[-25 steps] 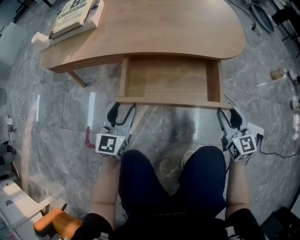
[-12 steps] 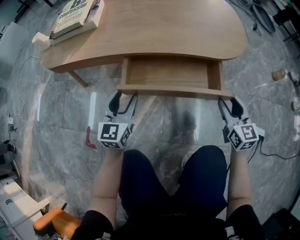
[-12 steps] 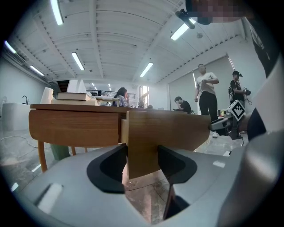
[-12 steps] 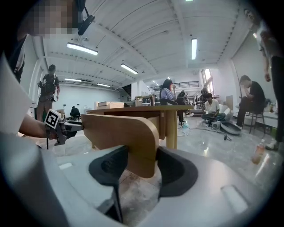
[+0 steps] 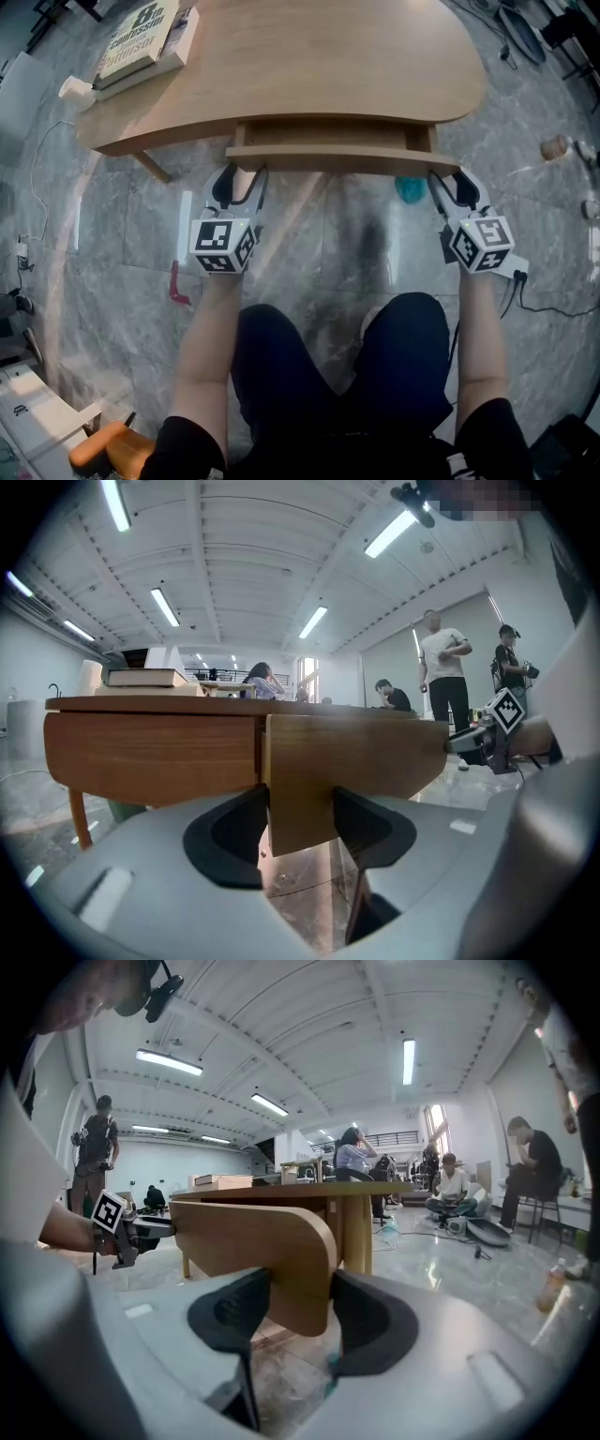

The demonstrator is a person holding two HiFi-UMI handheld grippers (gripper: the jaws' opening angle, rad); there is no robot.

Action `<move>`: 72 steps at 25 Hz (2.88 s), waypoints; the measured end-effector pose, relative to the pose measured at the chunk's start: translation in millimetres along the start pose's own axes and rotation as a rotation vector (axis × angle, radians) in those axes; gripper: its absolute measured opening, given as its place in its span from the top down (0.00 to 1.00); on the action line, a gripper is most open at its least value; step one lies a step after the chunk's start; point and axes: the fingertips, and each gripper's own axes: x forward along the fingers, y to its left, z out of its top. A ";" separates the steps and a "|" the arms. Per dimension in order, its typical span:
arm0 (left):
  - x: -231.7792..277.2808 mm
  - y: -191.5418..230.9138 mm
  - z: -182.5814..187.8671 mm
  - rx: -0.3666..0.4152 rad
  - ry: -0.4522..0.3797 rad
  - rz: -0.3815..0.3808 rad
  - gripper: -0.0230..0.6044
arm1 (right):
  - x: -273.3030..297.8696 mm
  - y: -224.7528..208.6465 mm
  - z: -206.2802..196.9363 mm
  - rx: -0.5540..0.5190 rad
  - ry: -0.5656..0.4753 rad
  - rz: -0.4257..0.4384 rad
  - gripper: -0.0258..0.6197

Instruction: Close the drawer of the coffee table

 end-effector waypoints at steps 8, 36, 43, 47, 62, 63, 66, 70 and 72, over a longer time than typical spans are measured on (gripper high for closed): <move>24.2 7.6 5.2 -0.018 0.005 0.044 0.60 | 23.4 -15.8 8.8 0.007 -0.001 -0.023 0.64; 28.9 15.3 16.8 -0.049 -0.009 0.098 0.68 | 67.8 -44.6 23.5 0.083 -0.018 -0.139 0.64; 25.6 10.5 18.2 -0.046 -0.019 0.071 0.74 | 74.7 -48.6 26.4 0.110 -0.021 -0.157 0.64; 23.5 9.6 20.9 -0.027 -0.032 0.068 0.87 | 74.8 -48.9 26.3 0.112 -0.026 -0.159 0.64; 11.3 1.7 33.6 -0.052 -0.030 0.052 0.95 | 43.9 -36.9 29.5 0.162 -0.042 -0.191 0.96; 7.6 0.4 35.2 -0.056 -0.021 0.054 0.95 | 40.5 -31.4 30.0 0.160 -0.031 -0.177 0.96; -3.5 -3.1 45.4 -0.079 0.017 0.057 0.95 | 32.9 -15.3 37.7 0.152 0.013 -0.128 0.96; -26.2 -9.5 71.4 -0.104 0.088 0.056 0.95 | 18.6 6.7 65.3 0.162 0.072 -0.066 0.96; -44.0 -12.1 91.6 -0.110 0.123 0.060 0.95 | 7.2 20.1 85.8 0.176 0.099 -0.035 0.96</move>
